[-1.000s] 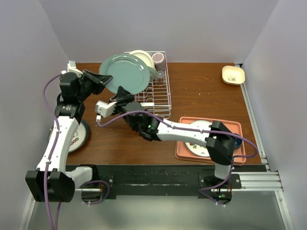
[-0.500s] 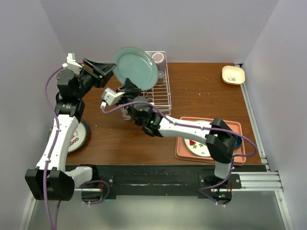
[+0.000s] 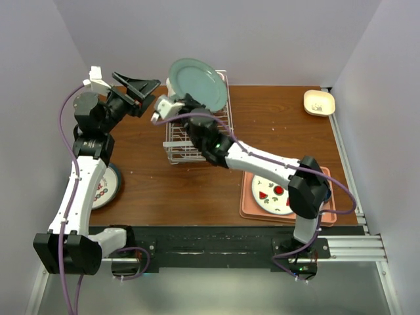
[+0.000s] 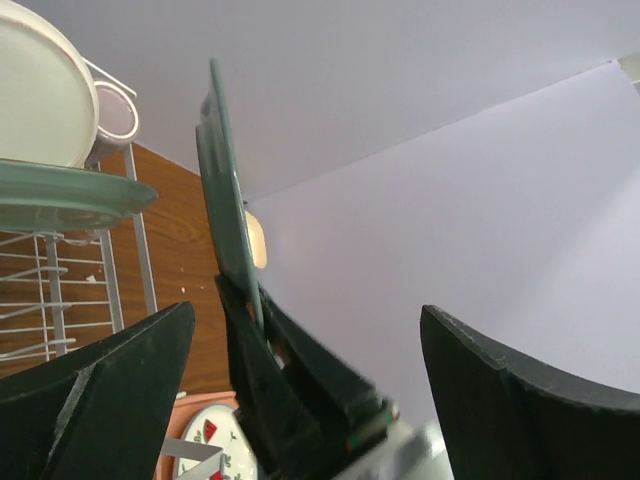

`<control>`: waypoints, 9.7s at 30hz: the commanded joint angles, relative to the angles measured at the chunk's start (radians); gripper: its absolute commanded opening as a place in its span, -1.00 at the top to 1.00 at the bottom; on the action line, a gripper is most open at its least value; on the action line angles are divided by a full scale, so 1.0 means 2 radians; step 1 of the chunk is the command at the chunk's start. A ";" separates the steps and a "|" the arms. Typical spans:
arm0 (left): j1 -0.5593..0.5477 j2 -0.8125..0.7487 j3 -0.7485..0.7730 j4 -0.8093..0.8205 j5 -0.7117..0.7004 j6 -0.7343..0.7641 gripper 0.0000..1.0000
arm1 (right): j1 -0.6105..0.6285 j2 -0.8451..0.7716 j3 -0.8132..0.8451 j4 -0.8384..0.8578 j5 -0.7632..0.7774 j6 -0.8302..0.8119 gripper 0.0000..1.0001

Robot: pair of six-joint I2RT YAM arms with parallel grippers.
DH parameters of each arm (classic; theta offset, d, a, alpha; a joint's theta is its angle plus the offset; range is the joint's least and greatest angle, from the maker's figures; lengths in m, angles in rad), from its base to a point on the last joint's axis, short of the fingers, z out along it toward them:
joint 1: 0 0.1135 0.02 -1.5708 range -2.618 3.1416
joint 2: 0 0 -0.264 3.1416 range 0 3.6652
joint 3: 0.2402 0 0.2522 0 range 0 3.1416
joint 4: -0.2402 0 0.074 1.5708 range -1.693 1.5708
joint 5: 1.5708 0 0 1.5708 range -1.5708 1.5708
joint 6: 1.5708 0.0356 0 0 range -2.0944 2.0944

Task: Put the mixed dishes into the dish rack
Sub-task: Pass the plate from the left arm to the right, then insert the plate into the dish rack, then grab a plate with the left arm

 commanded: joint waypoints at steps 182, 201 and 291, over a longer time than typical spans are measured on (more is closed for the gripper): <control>-0.025 0.054 0.027 -0.264 -0.178 0.367 -0.93 | -0.279 0.025 0.195 -0.303 -0.677 0.343 -0.97; 0.014 0.034 -0.061 -0.339 -0.563 0.320 -1.00 | -0.280 -0.054 0.176 -0.346 -0.378 0.590 -0.97; 0.022 -0.018 -0.034 -0.363 -0.410 0.480 1.00 | -0.284 -0.105 0.073 -0.294 -0.448 0.626 -0.89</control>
